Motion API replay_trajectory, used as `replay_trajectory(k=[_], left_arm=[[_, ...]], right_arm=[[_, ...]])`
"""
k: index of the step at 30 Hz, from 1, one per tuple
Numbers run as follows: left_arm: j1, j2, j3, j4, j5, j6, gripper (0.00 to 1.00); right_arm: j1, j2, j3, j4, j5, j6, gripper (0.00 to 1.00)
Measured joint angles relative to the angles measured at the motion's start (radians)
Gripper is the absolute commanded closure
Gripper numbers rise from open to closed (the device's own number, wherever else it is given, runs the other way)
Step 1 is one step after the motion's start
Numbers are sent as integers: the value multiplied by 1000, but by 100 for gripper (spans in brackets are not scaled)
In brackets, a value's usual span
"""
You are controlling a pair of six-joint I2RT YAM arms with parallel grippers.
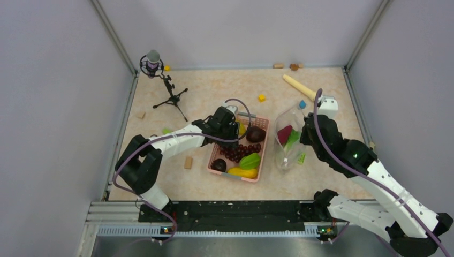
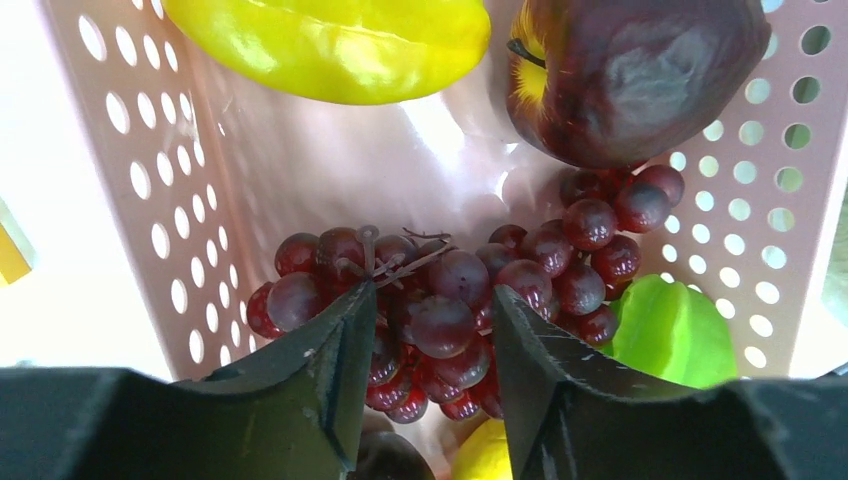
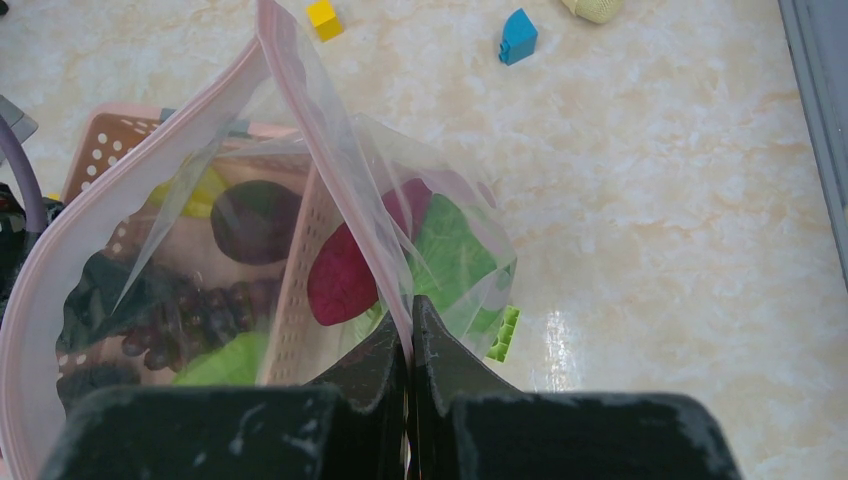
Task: Place the food in the zip-top bag and seal the zipper
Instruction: Pick up the fake fruit from the bin.
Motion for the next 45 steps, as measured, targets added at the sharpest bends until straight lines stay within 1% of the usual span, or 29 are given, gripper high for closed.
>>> replay_trajectory(k=[8,11,13,15,16,24,32,38,45], left_arm=[[0,27,24,-16,-19,1,60],[0,34,32,-21,-25,1,67],[0,41,39,-21,-24,0,77],[0,44,41,-19,-23,-2,95],[0,44,41,-19,-22,1,100],[0,26,37,-13,-12,0,100],[-1,-129,32,23,39,24,100],[-1,-166,103,40,100,66,100],[-1,-184,195,39,135,126,100]], right_arm=[[0,0,0,0,6,0,100],[0,-2,0,0,10,0,100],[0,-3,0,0,14,0,100],[0,-3,0,0,15,0,100],[0,-3,0,0,15,0,100],[0,-19,0,0,22,1,100],[0,-23,0,0,22,2,100],[0,-23,0,0,22,2,100],[0,-23,0,0,21,2,100]])
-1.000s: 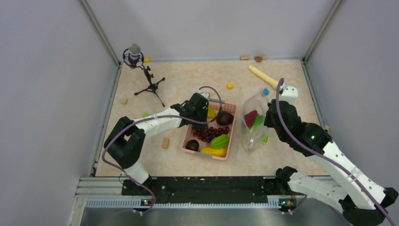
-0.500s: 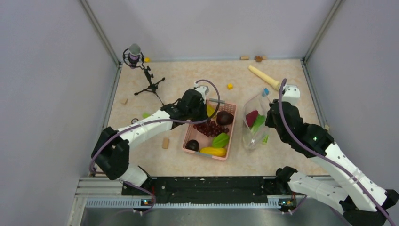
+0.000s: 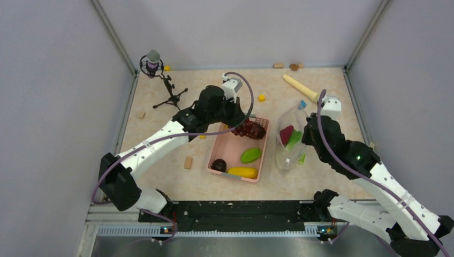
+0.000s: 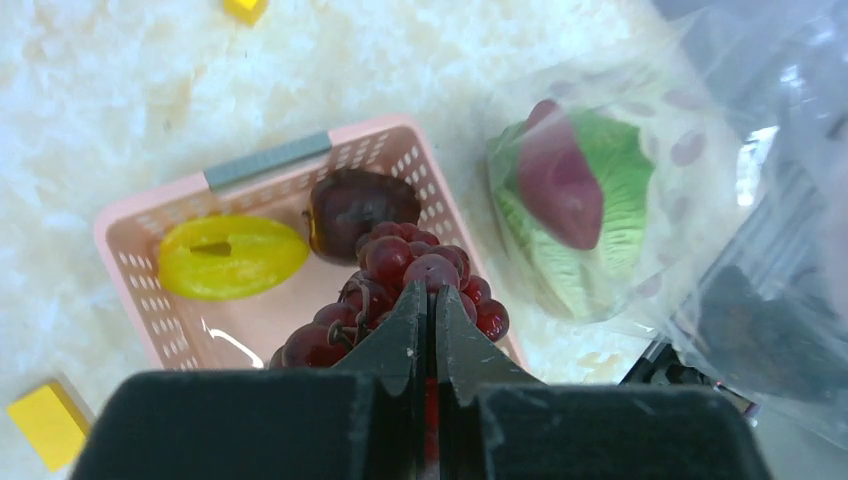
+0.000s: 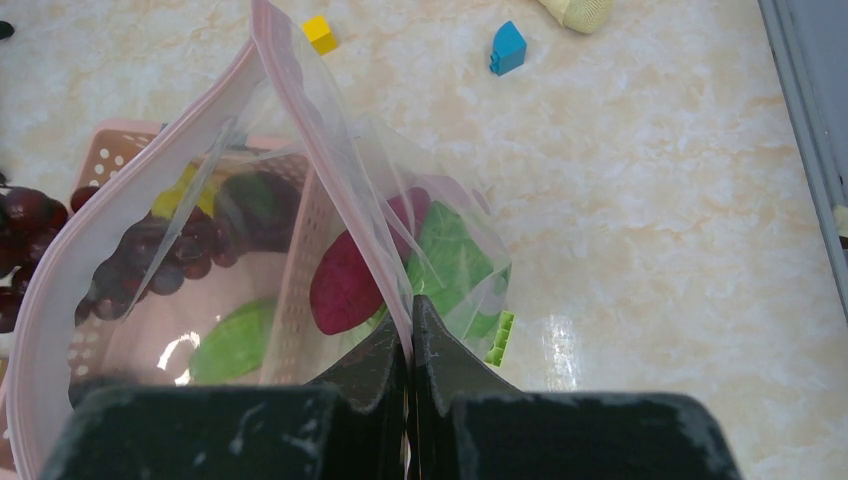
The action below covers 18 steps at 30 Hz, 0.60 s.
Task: Place the food in the zip-top bag and seal the zipper
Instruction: Pick up the fake fruit from the bin, then place the fake fruit in the zipper food storage bag.
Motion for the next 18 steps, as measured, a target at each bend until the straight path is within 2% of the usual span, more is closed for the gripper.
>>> replay_trajectory(k=[18], left_arm=[[-11,-107,263,5,200,120,100]], right_arm=[[0,19,0,0,0,0,100]])
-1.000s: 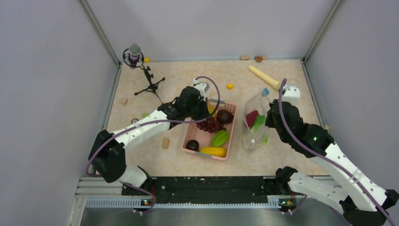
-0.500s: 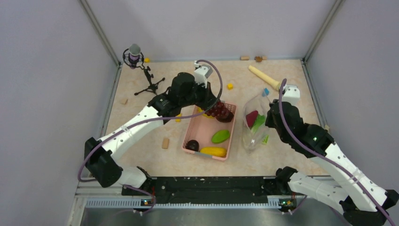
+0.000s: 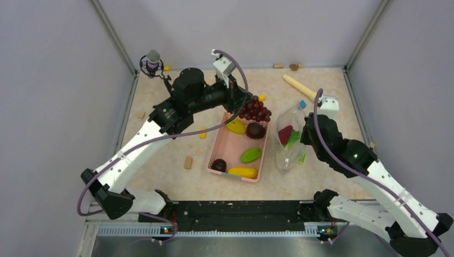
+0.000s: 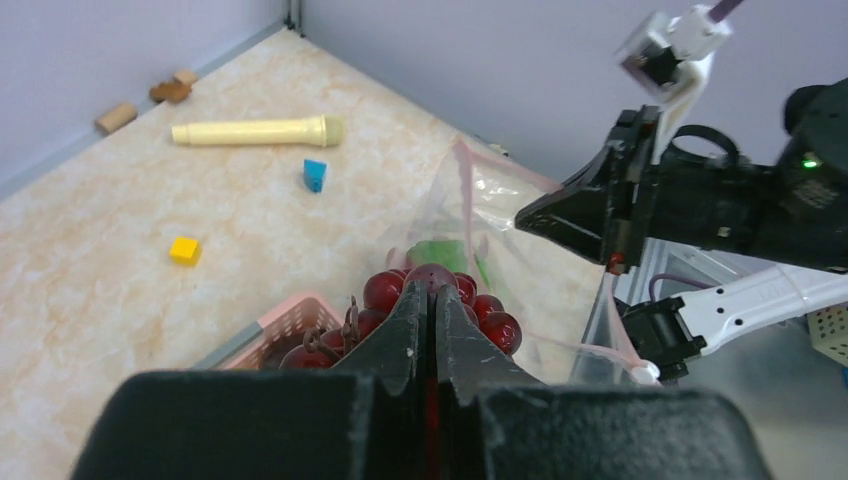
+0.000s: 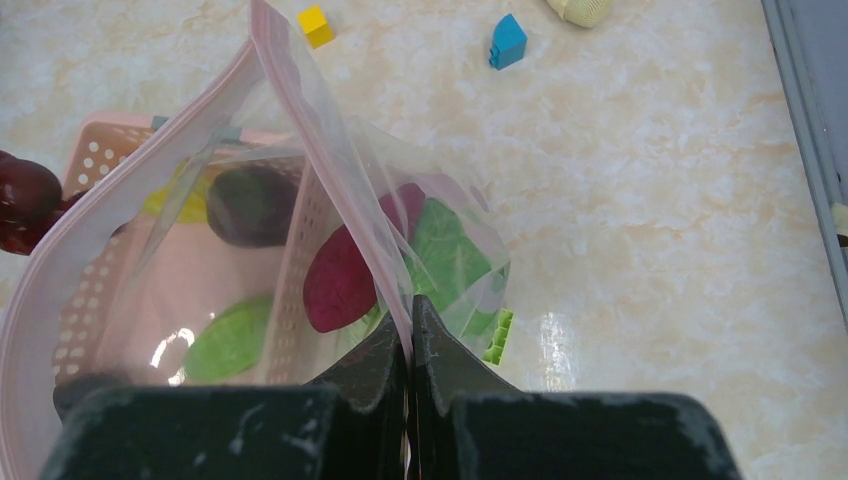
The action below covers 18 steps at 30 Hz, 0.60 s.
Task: Place the food in the zip-top bag and seal the zipper
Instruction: Place the fake fruit in the zipper food storage bag.
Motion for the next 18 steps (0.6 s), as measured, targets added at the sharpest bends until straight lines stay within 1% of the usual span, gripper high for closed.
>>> replay_trajectory(k=[6,14,18], left_arm=[[-43,1,84,-5,38,26,100],[-151,10,230,-13,43,87,100],[-207,12,243,-15,36,124,100]], right_arm=[[0,3,0,0,0,-1,100],[0,18,0,0,0,-1,100],[0,18,0,0,0,-1,100]])
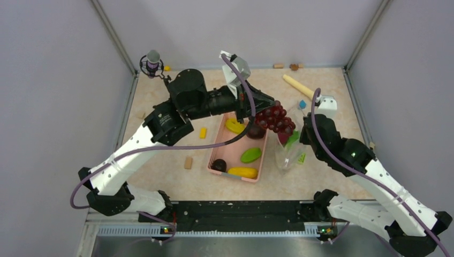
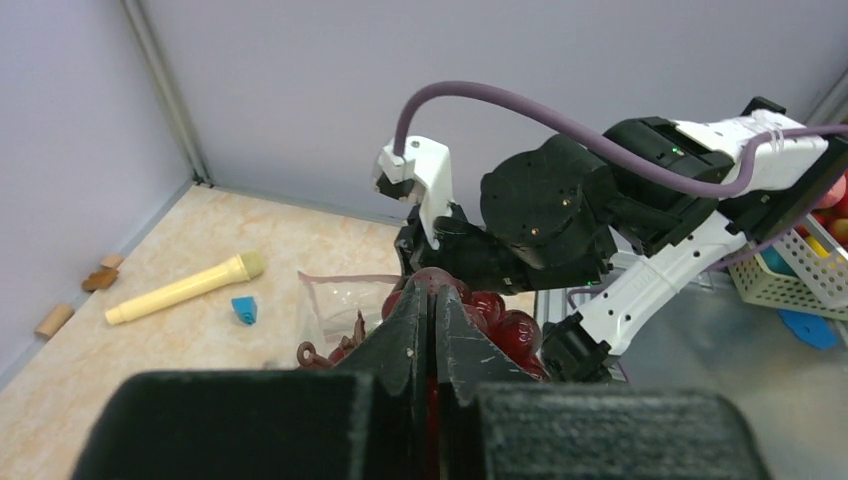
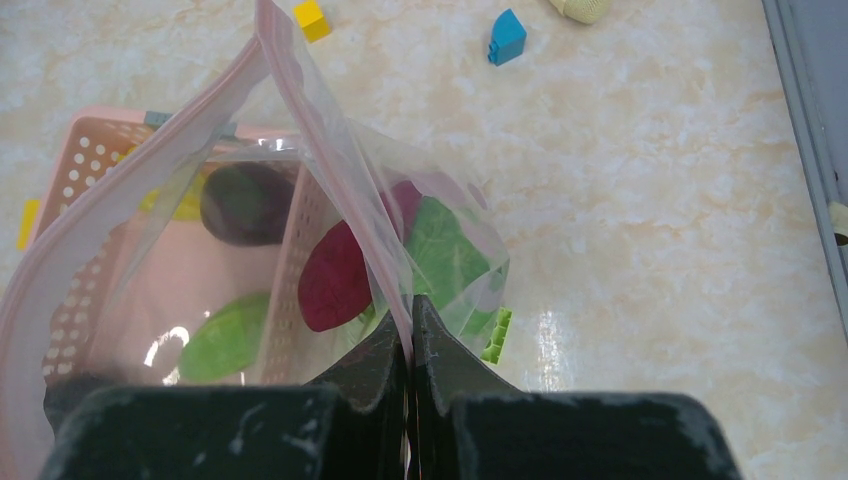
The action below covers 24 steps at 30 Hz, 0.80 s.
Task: Place the food in the zip-top bag and seal the zipper
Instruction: Place the fake fruit in the zipper food storage bag.
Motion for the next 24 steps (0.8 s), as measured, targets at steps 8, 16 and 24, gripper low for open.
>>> replay_trajectory(k=[8,16,24], left_arm=[[-26,95,-1,-17,-23,37,100],[-26,232,-5,-57,-25,60,100],[-63,295,-18,-84,-24,122,100]], right_arm=[[0,-5,0,0,0,0,100],[0,-5,0,0,0,0,100],[0,-12,0,0,-1,0,100]])
